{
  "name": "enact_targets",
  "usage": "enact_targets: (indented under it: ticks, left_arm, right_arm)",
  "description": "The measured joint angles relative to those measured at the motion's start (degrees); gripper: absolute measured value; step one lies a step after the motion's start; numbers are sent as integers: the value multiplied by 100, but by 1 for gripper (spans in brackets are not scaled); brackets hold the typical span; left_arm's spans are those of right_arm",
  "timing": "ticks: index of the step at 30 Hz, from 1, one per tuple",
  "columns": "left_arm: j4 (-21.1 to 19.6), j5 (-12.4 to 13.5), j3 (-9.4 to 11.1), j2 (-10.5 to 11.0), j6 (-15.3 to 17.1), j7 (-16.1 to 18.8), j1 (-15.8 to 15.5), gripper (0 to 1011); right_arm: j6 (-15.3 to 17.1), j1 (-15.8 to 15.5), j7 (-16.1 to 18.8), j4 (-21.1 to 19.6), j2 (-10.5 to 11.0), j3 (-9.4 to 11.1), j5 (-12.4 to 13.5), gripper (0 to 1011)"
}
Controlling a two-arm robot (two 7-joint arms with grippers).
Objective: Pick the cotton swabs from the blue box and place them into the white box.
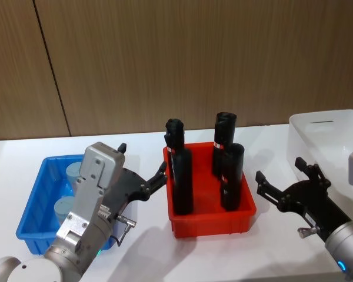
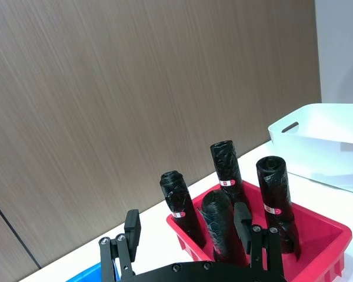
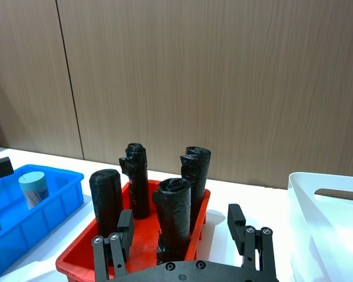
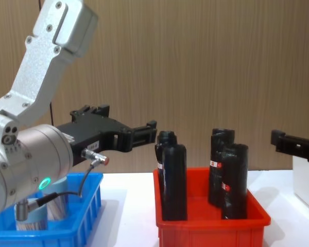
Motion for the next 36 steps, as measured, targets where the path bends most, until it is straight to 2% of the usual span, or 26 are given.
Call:
enact_targets:
  ticks: [36]
  left_arm:
    - [0,0,0,0,0,0,0,1004]
  right_arm:
    - [0,0,0,0,0,0,0,1002]
